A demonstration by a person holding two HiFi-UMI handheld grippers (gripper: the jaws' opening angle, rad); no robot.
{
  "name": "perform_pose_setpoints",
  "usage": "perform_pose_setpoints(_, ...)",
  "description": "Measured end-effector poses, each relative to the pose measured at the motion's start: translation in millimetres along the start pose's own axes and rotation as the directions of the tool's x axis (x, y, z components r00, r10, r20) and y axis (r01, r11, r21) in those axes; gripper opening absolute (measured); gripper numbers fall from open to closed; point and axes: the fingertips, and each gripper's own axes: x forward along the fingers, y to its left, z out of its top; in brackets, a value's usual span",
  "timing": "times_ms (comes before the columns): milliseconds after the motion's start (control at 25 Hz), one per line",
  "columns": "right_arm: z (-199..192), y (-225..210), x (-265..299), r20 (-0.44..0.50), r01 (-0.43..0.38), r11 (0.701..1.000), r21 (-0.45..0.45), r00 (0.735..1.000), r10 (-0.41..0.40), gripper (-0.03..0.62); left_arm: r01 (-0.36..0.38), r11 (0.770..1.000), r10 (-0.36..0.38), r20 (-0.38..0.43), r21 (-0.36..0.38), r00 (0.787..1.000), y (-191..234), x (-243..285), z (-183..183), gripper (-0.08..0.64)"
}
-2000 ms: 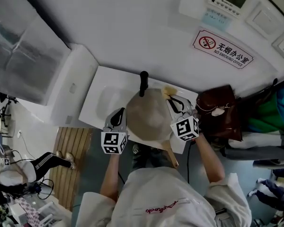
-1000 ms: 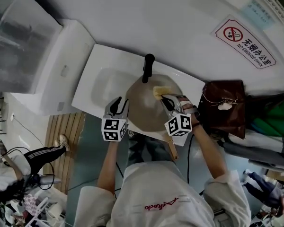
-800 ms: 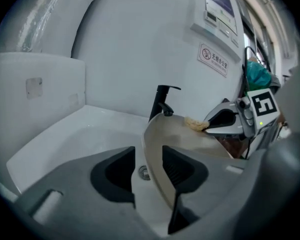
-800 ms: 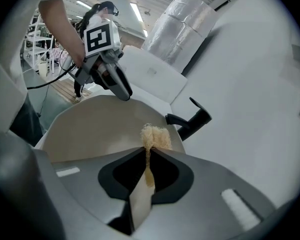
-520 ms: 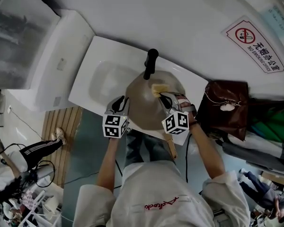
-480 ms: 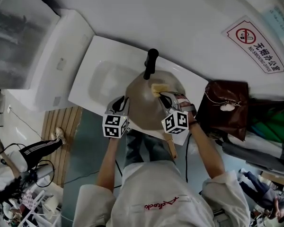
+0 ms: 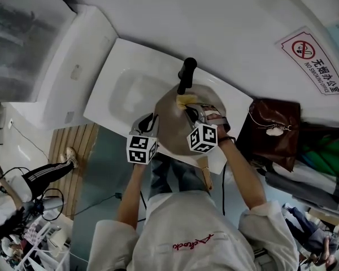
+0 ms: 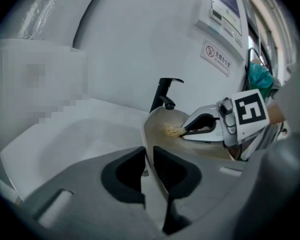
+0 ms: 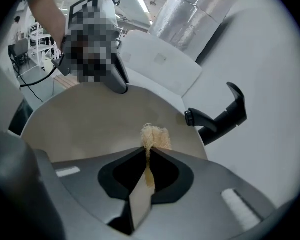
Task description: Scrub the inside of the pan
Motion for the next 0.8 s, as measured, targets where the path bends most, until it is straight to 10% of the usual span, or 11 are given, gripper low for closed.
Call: perform_pose_setpoints(800, 6.7, 47.7, 39.7, -0.094, -0.147, 0.987, -0.067, 0.986, 0.14, 0.032, 0.016, 1.0, -0.016, 0.01, -0.022, 1.0, 1.3, -0.2, 1.0, 0.052)
